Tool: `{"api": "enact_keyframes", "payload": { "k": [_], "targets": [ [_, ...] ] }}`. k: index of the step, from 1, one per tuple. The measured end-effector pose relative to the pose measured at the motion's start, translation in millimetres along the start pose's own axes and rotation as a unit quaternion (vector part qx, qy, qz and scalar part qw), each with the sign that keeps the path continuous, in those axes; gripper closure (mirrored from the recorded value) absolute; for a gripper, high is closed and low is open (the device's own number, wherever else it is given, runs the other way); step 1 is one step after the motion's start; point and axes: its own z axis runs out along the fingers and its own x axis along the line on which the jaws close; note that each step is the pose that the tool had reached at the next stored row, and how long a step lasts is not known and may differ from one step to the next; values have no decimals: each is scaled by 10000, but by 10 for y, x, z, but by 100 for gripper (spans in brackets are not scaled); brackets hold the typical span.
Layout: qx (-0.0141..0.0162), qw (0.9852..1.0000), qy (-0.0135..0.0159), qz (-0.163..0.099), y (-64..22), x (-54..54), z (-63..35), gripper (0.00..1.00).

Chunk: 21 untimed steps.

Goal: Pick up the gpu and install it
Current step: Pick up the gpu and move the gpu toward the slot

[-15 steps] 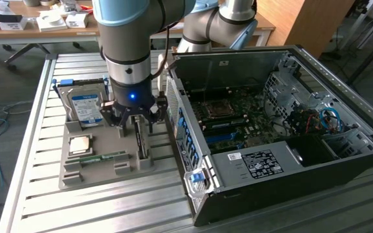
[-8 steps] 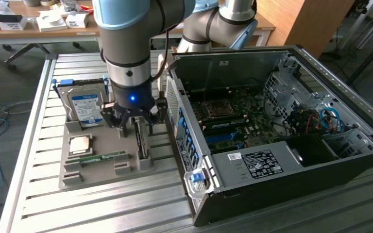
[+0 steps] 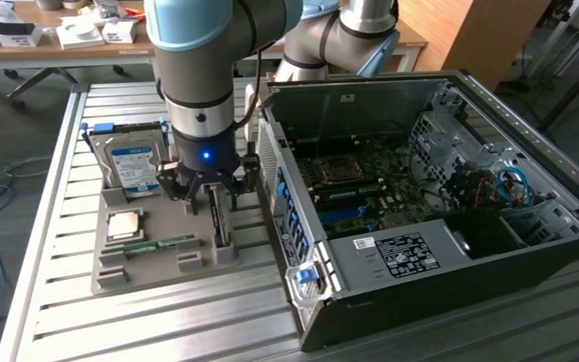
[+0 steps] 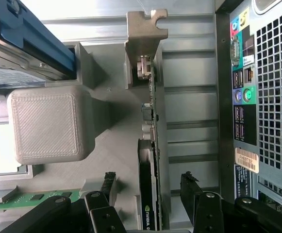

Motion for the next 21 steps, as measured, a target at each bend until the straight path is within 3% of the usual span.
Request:
{"api": "enact_keyframes", "payload": {
  "k": [13,15,21],
  "targets": [
    [-1,10000,-1,0,0,0,1,35],
    [-1,10000,-1,0,0,0,2,44],
    [0,10000,-1,1,15,1,2,44]
  ]
}}
